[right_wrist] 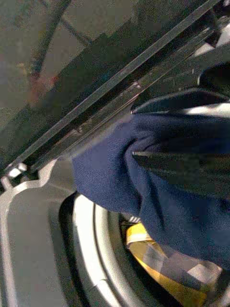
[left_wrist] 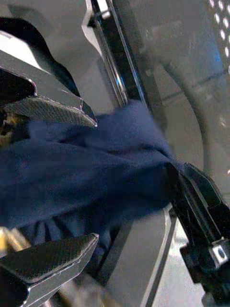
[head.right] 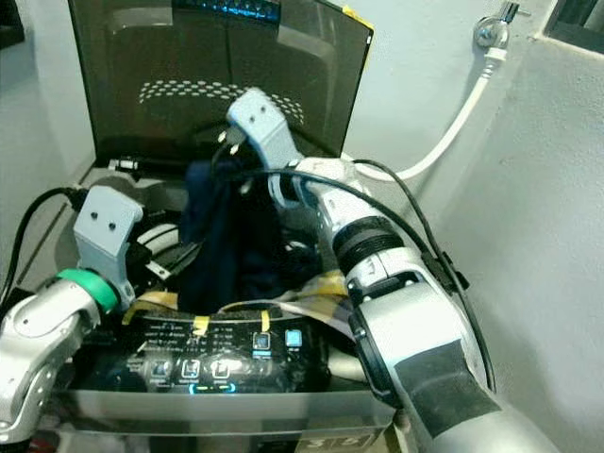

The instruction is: Clothes washing

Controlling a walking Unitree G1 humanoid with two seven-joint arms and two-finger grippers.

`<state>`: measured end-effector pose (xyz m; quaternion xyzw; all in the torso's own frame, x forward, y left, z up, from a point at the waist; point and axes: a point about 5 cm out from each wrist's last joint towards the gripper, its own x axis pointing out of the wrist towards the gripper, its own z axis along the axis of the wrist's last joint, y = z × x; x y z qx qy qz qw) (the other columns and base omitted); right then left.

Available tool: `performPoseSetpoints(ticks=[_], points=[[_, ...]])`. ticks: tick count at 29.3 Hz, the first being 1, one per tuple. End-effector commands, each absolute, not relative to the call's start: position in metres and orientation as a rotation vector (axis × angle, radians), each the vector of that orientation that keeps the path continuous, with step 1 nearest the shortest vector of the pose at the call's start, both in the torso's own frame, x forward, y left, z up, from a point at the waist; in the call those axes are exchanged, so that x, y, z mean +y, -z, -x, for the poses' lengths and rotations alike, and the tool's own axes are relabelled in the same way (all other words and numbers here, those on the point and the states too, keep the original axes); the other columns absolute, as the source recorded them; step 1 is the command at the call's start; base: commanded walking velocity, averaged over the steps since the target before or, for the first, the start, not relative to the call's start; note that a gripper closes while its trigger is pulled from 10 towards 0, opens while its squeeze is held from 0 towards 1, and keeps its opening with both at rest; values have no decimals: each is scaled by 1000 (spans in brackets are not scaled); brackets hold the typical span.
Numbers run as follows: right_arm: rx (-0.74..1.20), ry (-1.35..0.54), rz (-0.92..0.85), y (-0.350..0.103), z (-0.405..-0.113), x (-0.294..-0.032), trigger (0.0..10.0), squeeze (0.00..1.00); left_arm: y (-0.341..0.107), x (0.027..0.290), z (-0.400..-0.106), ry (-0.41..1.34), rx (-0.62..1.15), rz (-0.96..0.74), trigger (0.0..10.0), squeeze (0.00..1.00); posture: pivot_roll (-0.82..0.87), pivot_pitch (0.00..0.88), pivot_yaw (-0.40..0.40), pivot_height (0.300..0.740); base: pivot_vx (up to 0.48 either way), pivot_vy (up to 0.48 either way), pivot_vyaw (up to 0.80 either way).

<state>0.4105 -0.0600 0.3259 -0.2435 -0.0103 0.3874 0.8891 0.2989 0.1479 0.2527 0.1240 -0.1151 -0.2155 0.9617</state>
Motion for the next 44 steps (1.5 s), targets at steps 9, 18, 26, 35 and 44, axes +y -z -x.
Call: performPoseSetpoints(ticks=[9,18,26,35,44], points=[[138,-735,585,-310,-417,-101,10000,1000,-249,137,-293,550,-212,-257,10000,0,92,0,-33,740,0,0,0],[24,-622,505,-337,-419,-119,10000,0,-249,134,-292,584,-211,-253,10000,0,90,0,-22,740,0,0,0],[-381,-581,155,-420,-403,-139,10000,0,-254,135,-291,591,-234,-215,10000,0,92,0,-19,740,0,0,0],[-89,-908,644,-360,-394,-153,10000,0,-252,139,-285,632,-205,-263,10000,0,90,0,-18,740,0,0,0],[16,-1017,647,-344,-377,-176,10000,1000,-244,165,-269,596,-189,-307,10000,0,95,0,-33,740,0,0,0]])
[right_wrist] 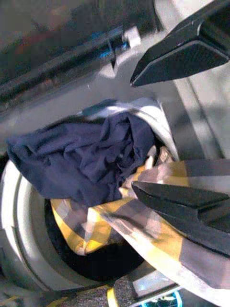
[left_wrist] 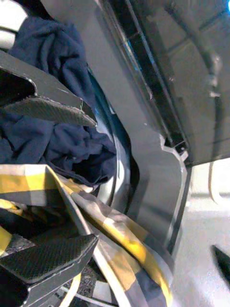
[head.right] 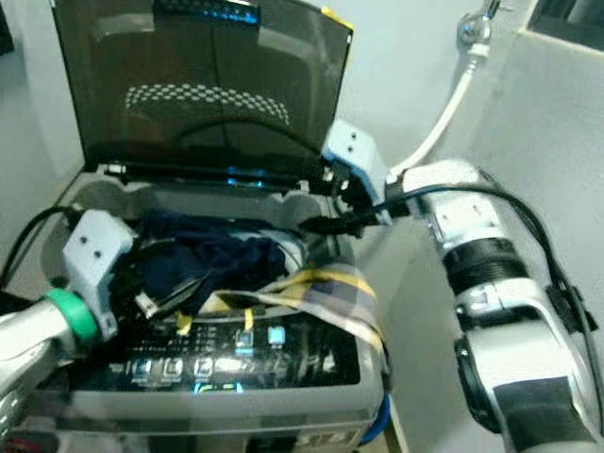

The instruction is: Clothes washing

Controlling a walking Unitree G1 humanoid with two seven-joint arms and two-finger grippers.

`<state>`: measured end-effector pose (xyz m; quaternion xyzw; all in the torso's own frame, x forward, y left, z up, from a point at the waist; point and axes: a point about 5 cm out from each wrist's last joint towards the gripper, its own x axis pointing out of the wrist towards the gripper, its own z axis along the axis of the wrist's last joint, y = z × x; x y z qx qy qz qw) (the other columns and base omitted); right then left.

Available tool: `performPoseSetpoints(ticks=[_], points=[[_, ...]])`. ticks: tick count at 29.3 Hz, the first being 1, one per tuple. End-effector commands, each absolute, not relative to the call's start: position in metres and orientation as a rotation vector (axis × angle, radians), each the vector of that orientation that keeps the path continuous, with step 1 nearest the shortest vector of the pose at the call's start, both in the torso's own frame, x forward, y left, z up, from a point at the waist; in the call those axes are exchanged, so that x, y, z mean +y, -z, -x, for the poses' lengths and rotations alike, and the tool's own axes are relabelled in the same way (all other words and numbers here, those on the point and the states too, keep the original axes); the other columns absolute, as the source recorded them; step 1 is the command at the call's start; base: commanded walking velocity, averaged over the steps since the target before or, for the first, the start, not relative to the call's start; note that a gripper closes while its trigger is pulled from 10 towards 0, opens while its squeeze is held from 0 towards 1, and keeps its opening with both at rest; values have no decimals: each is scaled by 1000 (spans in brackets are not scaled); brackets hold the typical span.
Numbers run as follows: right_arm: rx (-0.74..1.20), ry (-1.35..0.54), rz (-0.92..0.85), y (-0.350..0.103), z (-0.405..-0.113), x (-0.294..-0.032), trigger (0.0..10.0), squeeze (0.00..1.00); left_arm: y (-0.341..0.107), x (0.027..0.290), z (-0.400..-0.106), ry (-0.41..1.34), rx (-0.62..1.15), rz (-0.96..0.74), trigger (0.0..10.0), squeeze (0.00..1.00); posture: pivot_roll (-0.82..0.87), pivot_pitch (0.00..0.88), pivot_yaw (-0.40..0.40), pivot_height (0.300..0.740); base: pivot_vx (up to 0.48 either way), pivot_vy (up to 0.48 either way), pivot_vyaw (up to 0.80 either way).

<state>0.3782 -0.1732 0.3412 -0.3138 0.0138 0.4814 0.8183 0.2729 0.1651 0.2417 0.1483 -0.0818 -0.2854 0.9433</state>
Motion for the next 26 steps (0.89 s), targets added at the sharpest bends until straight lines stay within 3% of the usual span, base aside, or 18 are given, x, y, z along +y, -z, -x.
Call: performPoseSetpoints(ticks=[1,6,8,11,15,16,26], points=[[20,-958,599,-343,-376,-181,10000,1000,-243,171,-266,585,-185,-307,10000,0,90,3,-34,740,0,0,0],[135,-878,512,-318,-368,-195,10000,1000,-241,178,-264,558,-171,-301,10000,0,79,10,-23,740,0,0,0],[274,-963,474,-286,-342,-210,10000,1000,-240,177,-265,560,-181,-269,10000,0,70,18,-15,740,0,0,0],[334,-1075,411,-278,-313,-223,10000,1000,-242,172,-265,582,-206,-226,10000,0,64,18,-11,740,0,0,0],[319,-1090,388,-279,-305,-229,10000,1000,-243,171,-265,588,-217,-212,10000,0,63,18,-12,740,0,0,0],[294,-1045,359,-277,-303,-235,10000,0,-244,169,-265,593,-229,-202,10000,0,64,14,-12,740,0,0,0],[307,-919,258,-253,-300,-243,10000,0,-245,167,-265,600,-242,-184,10000,0,67,2,-12,740,0,0,0]])
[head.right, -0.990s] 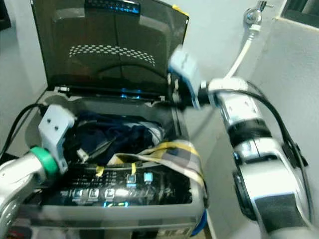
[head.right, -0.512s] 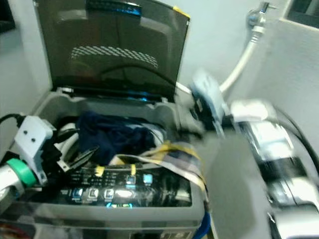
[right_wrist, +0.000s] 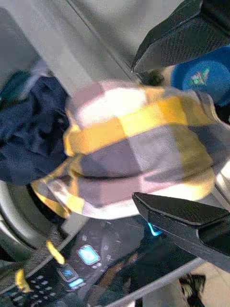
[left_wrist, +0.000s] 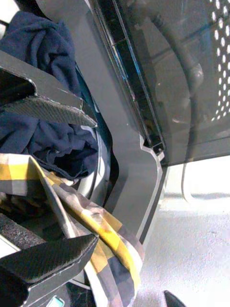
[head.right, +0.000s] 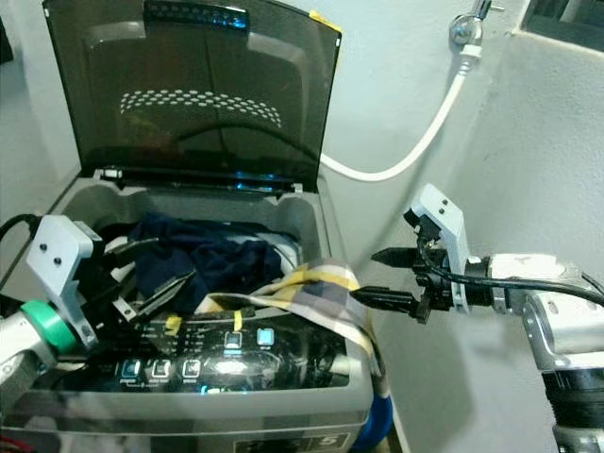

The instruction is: Clothes washing

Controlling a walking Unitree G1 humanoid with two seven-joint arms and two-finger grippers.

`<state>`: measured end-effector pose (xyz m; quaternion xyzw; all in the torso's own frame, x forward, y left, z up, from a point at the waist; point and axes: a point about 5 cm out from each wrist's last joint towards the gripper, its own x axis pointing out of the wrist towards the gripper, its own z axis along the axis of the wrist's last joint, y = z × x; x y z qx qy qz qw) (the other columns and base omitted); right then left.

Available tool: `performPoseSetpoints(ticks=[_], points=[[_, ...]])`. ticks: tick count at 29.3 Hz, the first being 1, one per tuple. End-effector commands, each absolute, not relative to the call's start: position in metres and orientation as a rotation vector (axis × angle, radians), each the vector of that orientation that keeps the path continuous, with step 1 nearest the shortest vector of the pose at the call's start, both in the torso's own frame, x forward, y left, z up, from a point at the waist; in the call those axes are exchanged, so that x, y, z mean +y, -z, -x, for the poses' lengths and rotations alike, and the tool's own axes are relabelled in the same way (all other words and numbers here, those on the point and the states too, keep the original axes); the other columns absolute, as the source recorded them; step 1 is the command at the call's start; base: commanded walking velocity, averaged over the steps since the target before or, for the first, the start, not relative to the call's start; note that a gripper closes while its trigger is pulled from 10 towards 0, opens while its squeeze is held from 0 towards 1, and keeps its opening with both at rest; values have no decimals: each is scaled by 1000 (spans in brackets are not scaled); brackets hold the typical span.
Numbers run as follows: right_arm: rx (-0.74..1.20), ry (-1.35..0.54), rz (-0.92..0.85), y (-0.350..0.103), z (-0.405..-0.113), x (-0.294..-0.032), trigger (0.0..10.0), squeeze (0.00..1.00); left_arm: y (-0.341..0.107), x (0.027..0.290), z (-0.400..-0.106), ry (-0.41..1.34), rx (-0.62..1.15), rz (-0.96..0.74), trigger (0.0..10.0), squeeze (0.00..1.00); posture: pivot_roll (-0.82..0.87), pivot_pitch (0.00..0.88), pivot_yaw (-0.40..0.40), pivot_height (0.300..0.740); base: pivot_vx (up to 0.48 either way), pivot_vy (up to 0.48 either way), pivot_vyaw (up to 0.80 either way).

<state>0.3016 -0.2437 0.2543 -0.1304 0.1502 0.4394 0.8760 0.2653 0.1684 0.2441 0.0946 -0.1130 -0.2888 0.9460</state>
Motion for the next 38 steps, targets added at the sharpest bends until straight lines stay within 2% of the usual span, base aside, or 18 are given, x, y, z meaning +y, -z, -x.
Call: performPoseSetpoints(ticks=[1,5,10,12,15,23,24,25,26,27,28,32,33,38], points=[[313,-918,260,-238,-295,-236,10000,0,-245,166,-264,603,-243,-181,10000,0,66,1,-13,740,0,0,0],[265,-916,230,-218,-292,-219,10000,0,-246,165,-265,607,-244,-175,10000,0,66,0,-14,740,0,0,0],[234,-902,195,-213,-292,-212,10000,0,-246,165,-265,608,-246,-171,10000,0,66,0,-14,740,0,0,0],[229,-895,208,-212,-292,-210,10000,0,-246,164,-265,609,-246,-170,10000,0,65,0,-14,740,0,0,0],[125,-802,325,-215,-304,-203,10000,0,-246,162,-266,614,-253,-168,10000,0,60,0,-16,740,0,0,0],[69,-848,371,-218,-303,-187,10000,0,-245,160,-266,620,-255,-169,10000,0,63,0,-20,740,0,0,0],[81,-866,389,-216,-301,-186,9373,0,-245,160,-267,621,-254,-171,10000,0,63,0,-20,740,0,0,0],[94,-885,398,-214,-300,-185,4510,0,-245,160,-267,623,-253,-172,10000,0,64,0,-20,740,0,0,0],[94,-885,398,-214,-300,-185,4510,0,-245,160,-267,623,-253,-172,10000,0,64,0,-20,740,0,0,0],[107,-903,401,-213,-298,-184,3569,0,-245,160,-267,625,-251,-173,10000,0,63,0,-21,740,0,0,0],[128,-928,402,-210,-295,-183,1961,0,-245,160,-267,627,-251,-173,10000,0,63,0,-23,740,0,0,0],[137,-944,407,-208,-294,-182,1804,0,-245,159,-267,628,-250,-172,10000,0,63,0,-24,740,0,0,0],[155,-956,405,-205,-292,-182,0,0,-244,159,-267,629,-249,-172,10000,0,63,0,-24,740,0,0,0],[184,-977,405,-201,-291,-181,0,0,-244,160,-266,631,-246,-175,10000,0,62,0,-25,740,0,0,0]])
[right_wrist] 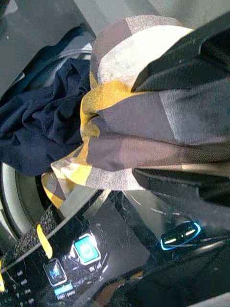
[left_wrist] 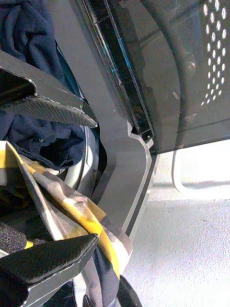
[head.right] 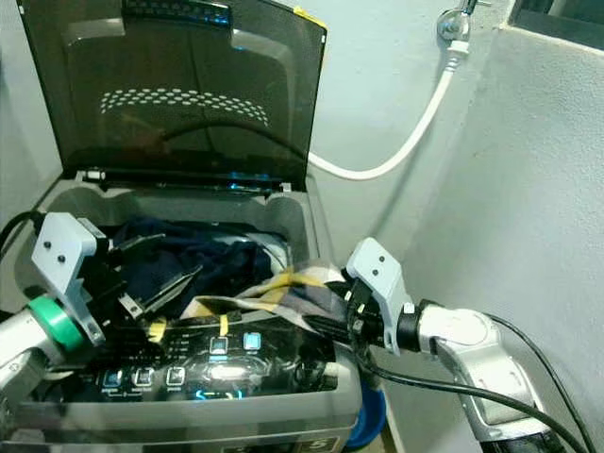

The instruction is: Clothes washing

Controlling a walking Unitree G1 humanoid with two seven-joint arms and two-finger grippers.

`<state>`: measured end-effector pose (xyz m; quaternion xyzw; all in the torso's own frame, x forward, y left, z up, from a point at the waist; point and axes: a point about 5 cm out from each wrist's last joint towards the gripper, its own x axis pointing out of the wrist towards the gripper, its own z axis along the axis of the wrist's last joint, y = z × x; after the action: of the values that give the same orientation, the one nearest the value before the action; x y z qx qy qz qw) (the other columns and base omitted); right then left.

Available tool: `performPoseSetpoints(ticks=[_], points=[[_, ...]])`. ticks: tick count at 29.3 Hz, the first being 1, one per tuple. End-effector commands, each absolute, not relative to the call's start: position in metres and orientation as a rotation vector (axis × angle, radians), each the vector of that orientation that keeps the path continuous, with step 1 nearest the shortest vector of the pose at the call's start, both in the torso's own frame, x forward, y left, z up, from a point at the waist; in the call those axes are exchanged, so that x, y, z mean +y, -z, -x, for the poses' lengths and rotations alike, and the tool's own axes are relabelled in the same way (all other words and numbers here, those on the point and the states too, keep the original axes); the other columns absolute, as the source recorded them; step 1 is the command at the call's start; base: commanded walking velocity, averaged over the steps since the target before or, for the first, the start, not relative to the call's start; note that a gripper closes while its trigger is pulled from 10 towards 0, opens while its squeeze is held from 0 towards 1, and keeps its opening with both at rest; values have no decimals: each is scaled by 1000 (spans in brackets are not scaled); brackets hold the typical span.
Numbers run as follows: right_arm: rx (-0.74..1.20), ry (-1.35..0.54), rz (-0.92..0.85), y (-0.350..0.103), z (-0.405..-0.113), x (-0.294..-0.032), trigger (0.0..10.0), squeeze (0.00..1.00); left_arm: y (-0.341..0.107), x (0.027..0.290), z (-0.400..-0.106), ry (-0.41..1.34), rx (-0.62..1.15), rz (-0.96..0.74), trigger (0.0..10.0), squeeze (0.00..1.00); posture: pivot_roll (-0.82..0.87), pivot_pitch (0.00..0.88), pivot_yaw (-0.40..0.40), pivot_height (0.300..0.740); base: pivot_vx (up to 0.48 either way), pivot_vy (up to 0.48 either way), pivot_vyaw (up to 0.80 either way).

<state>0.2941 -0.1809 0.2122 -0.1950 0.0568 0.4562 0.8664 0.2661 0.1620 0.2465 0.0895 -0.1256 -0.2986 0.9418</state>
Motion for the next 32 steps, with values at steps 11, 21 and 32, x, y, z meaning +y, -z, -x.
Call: performPoseSetpoints(ticks=[11,21,32], points=[[65,-964,309,-225,-302,-167,0,0,-244,160,-268,632,-250,-176,10000,0,55,2,-17,740,0,0,0],[-258,-1035,61,-290,-320,-102,0,0,-244,158,-270,632,-254,-175,10000,0,57,0,-18,740,0,0,0],[-567,-1100,-475,-386,-319,-72,0,0,-245,158,-270,632,-256,-180,10000,0,63,0,-17,740,0,0,0]])
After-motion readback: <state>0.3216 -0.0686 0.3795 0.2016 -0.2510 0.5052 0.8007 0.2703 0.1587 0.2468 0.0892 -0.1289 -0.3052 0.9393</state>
